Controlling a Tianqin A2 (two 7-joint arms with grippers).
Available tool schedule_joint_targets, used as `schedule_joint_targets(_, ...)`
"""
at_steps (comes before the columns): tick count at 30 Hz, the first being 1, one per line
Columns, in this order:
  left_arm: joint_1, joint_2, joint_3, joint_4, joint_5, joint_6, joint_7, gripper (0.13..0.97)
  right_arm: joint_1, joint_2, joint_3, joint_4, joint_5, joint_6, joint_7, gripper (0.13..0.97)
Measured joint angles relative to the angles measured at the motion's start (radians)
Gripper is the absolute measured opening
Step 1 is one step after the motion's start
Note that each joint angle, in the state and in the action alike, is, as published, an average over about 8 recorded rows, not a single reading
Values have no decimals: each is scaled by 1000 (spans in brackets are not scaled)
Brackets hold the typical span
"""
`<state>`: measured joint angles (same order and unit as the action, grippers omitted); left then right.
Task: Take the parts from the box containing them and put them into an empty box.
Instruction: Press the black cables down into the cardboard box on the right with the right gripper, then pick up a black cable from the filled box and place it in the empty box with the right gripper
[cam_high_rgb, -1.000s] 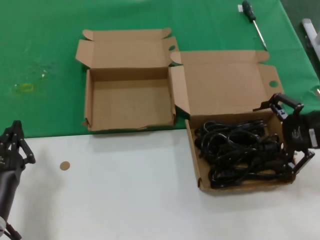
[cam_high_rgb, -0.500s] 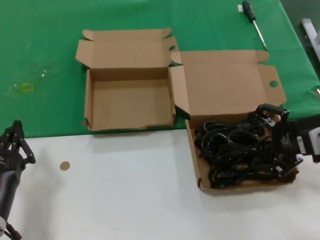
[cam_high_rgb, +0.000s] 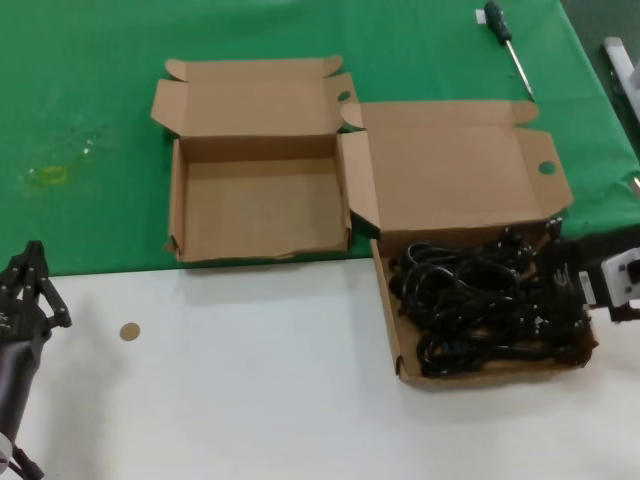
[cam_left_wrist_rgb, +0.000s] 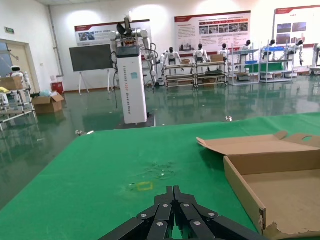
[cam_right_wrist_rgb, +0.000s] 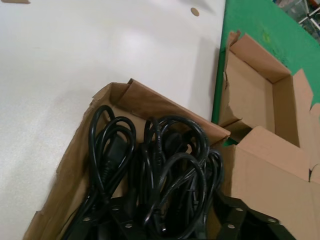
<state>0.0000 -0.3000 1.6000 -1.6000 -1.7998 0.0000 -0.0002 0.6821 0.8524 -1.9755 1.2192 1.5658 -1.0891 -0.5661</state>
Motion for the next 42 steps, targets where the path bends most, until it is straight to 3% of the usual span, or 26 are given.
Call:
schedule_joint_targets(5, 0, 0, 0, 0, 0, 0, 0, 152, -13, 2, -2, 7, -10, 6, -1, 520)
schedule_joint_targets(9, 0, 0, 0, 0, 0, 0, 0, 152, -28, 8, -2, 15, -15, 8, -2, 520)
schedule_joint_targets(17, 0, 0, 0, 0, 0, 0, 0, 152, -40, 21, 4, 39, -16, 4, 21, 327)
schedule_joint_targets(26, 0, 0, 0, 0, 0, 0, -1, 152, -2, 31, 12, 74, -14, -22, 92, 226)
schedule_joint_targets(34, 0, 0, 0, 0, 0, 0, -1, 152, 82, -18, 3, 87, -23, -32, 174, 222)
schedule_joint_targets(42, 0, 0, 0, 0, 0, 0, 0, 152, 185, -172, -45, 56, -75, 25, 268, 221)
